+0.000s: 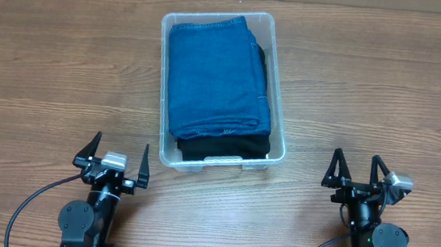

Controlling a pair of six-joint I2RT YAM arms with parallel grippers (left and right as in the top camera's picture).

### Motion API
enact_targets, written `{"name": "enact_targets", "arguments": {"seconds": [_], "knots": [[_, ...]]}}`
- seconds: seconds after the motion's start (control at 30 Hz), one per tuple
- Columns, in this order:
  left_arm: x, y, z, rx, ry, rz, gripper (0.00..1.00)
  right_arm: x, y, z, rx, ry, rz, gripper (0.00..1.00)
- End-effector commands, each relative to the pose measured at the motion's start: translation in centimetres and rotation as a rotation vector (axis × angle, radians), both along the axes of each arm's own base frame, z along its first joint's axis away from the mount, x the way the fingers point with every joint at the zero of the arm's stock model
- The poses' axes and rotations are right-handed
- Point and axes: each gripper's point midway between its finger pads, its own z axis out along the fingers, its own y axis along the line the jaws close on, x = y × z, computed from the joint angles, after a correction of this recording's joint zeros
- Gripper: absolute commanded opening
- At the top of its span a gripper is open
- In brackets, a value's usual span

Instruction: Pack container

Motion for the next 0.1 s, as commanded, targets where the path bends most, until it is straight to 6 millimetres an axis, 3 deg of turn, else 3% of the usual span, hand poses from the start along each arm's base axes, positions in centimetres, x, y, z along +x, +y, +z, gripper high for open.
{"name": "enact_targets", "arguments": {"seconds": [0.0, 0.07], "knots": [[0.00, 0.24, -0.04, 0.018, -0.004, 0.010, 1.00, 0.01, 0.05, -0.19, -0.004, -0.004, 0.000, 1.00], [0.00, 0.24, -0.05, 0.018, -0.004, 0.010, 1.00, 0.01, 0.05, -0.19, -0.004, -0.004, 0.000, 1.00]]}}
